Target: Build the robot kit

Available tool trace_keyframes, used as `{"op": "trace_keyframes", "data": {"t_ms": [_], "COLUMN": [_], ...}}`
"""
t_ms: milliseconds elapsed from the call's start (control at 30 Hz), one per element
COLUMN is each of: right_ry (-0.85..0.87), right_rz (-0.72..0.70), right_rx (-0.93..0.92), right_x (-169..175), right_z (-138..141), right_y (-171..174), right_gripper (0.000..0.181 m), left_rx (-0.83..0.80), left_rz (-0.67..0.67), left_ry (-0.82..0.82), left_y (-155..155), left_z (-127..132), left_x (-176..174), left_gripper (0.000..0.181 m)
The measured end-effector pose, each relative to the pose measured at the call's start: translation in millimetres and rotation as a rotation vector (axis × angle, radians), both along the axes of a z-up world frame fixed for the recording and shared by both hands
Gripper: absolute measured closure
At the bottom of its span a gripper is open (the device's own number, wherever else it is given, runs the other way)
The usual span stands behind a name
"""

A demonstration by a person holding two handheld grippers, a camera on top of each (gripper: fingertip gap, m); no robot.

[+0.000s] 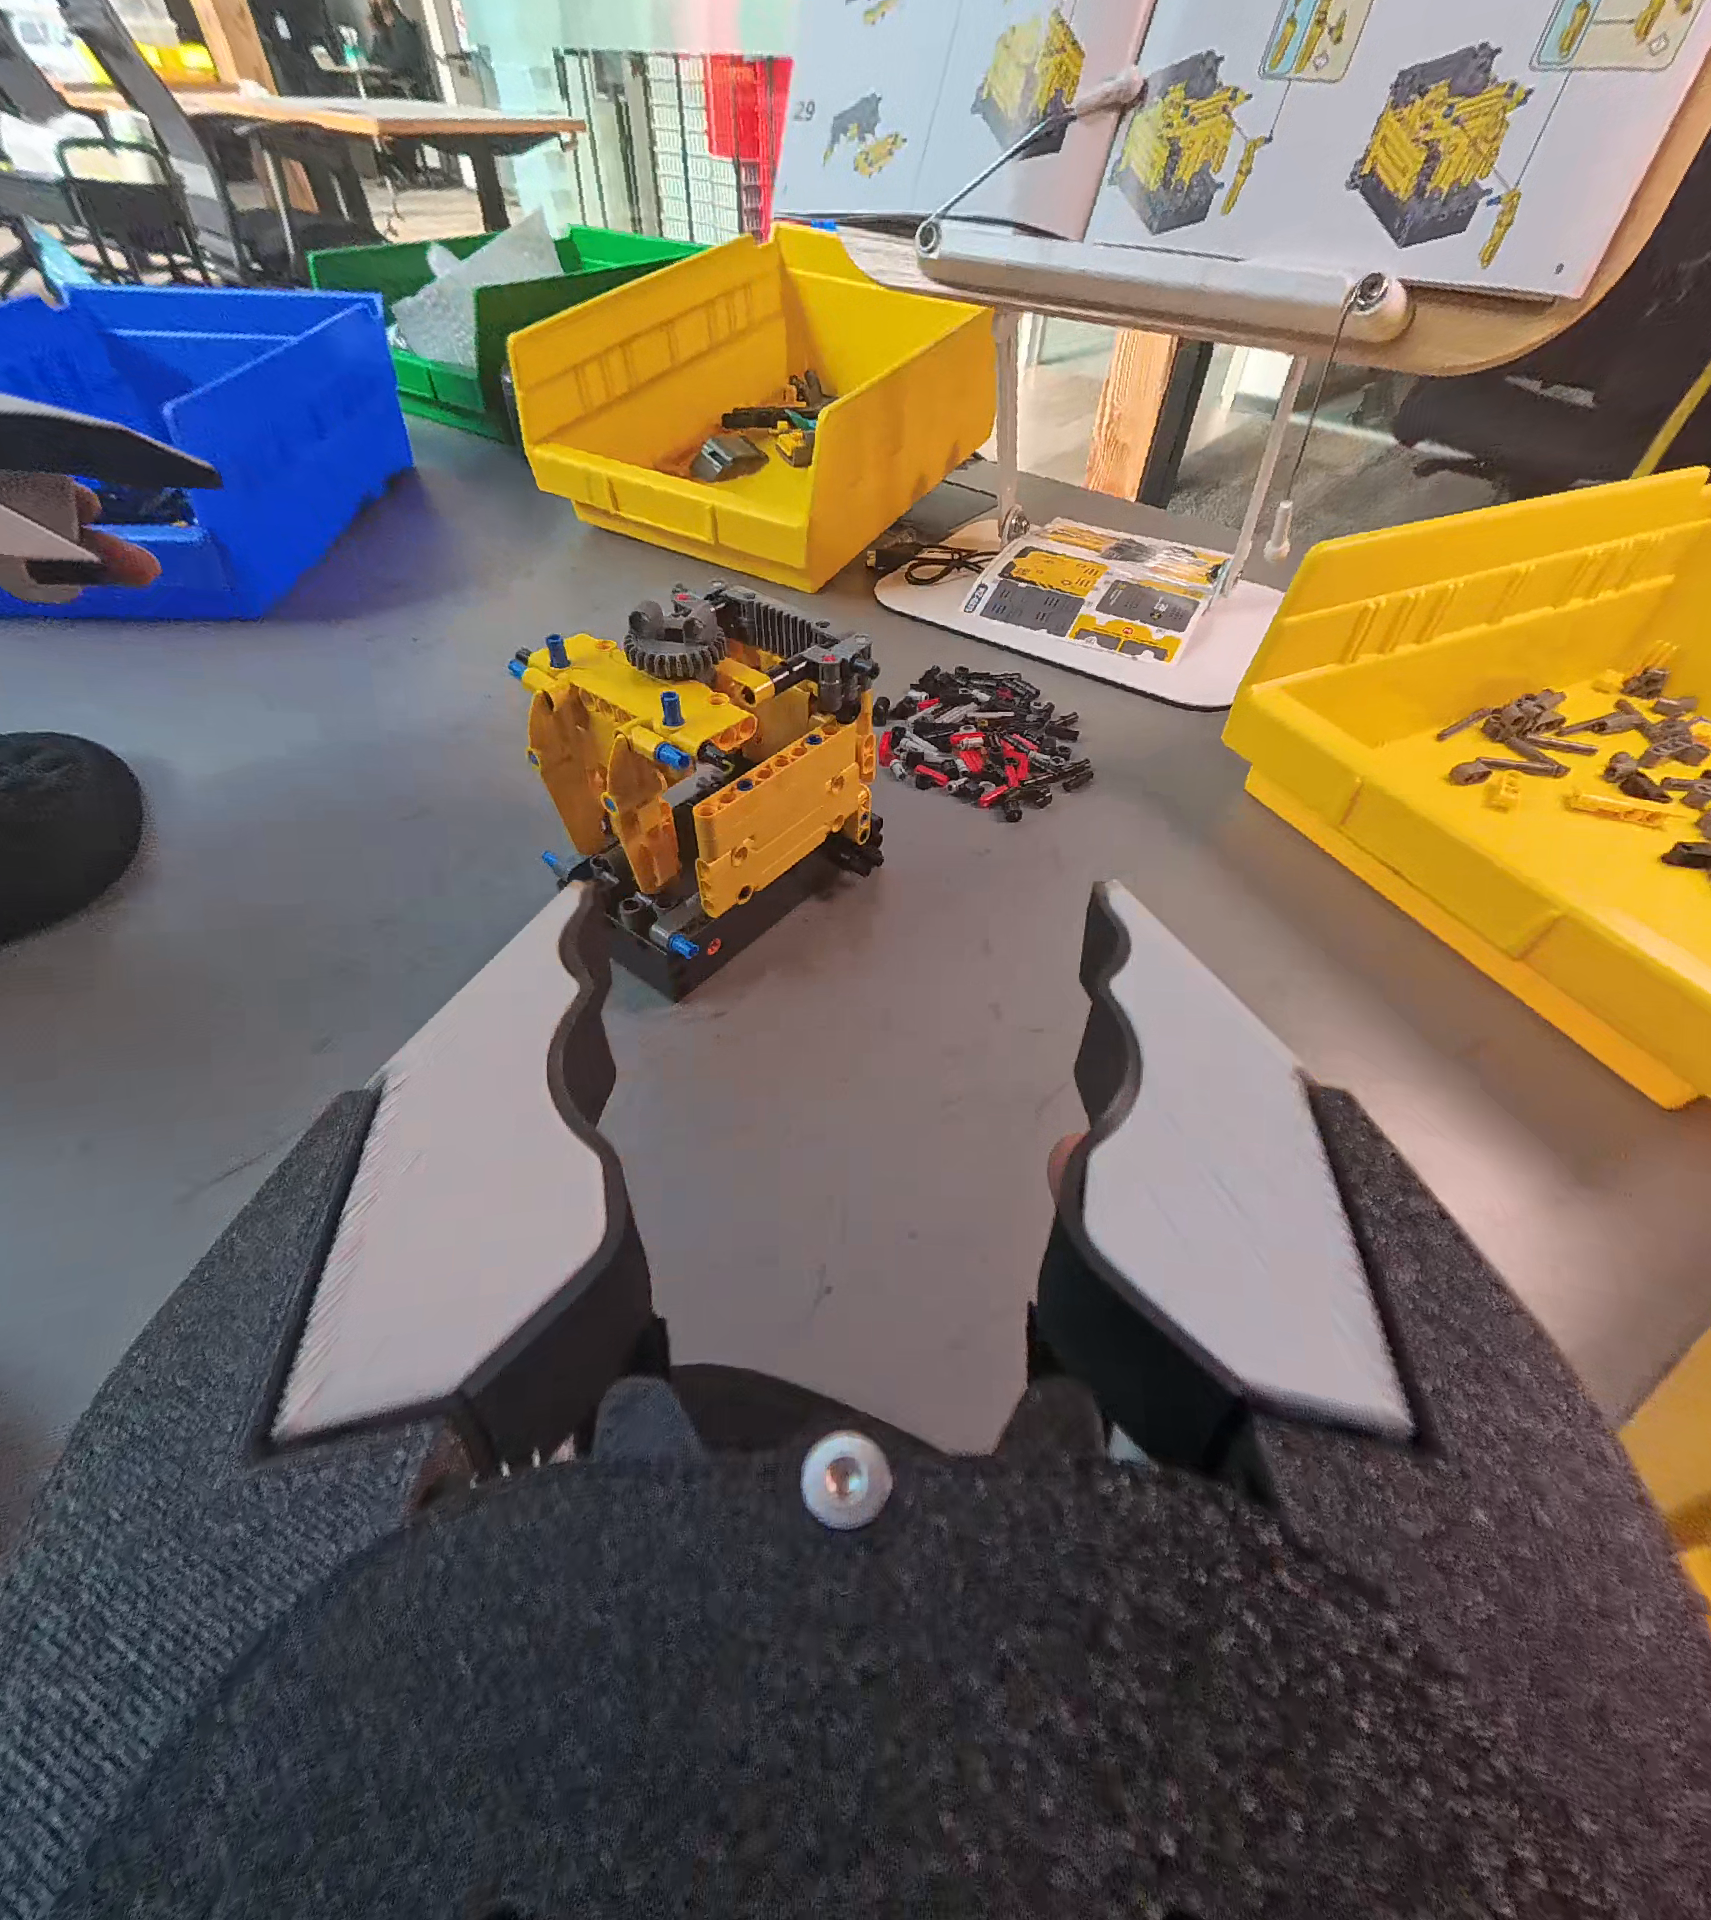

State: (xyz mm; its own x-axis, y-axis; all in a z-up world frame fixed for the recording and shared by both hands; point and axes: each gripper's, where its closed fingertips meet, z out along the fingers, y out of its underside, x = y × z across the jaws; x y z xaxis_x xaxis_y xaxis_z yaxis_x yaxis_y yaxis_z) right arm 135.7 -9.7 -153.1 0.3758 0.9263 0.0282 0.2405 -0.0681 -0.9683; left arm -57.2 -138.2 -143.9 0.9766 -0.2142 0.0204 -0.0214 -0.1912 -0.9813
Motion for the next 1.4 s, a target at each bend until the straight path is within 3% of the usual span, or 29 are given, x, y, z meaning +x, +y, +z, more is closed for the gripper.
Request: {"op": "trace_keyframes", "data": {"t_ms": [200,433,600,833,967,1067,1200,1400], "right_ry": [0.069,0.022,-0.054,-0.107,-0.155,-0.186,-0.391,-0.518], "right_rz": [-0.065,-0.147,-0.256,-0.417,-0.49,-0.483,-0.481,-0.467], "right_rx": [-0.043,-0.027,0.001,0.062,0.05,0.028,-0.012,0.026], "right_x": [19.0,36.2,70.6,130.0,164.9,172.8,187.5,179.6], "right_z": [2.2,-3.8,-9.3,8.7,-4.4,-17.8,-57.1,-70.9], "right_y": [-0.3,8.0,25.2,54.8,69.2,73.2,80.7,94.1], "right_gripper": [0.091,0.091,0.091,0.094,0.099,0.112,0.129,0.144], "left_rx": [-0.002,0.046,0.06,0.062,0.075,0.059,0.056,0.036], "left_rz": [0.055,0.082,0.111,0.183,0.19,0.188,0.195,0.193], "left_ry": [-0.055,-0.153,-0.116,-0.053,-0.088,-0.073,-0.052,-0.034], "left_y": [-1.2,-4.9,-7.3,-16.9,-18.9,-16.9,-16.3,-13.9], "left_z": [-13.4,-5.5,-3.9,-3.5,-2.5,-5.8,-6.6,-10.1], "left_x": [-5.2,-18.3,-19.9,-36.0,-40.8,-39.0,-38.2,-36.4], "left_gripper": [0.109,0.111,0.111,0.112,0.113,0.113,0.114,0.115]}}
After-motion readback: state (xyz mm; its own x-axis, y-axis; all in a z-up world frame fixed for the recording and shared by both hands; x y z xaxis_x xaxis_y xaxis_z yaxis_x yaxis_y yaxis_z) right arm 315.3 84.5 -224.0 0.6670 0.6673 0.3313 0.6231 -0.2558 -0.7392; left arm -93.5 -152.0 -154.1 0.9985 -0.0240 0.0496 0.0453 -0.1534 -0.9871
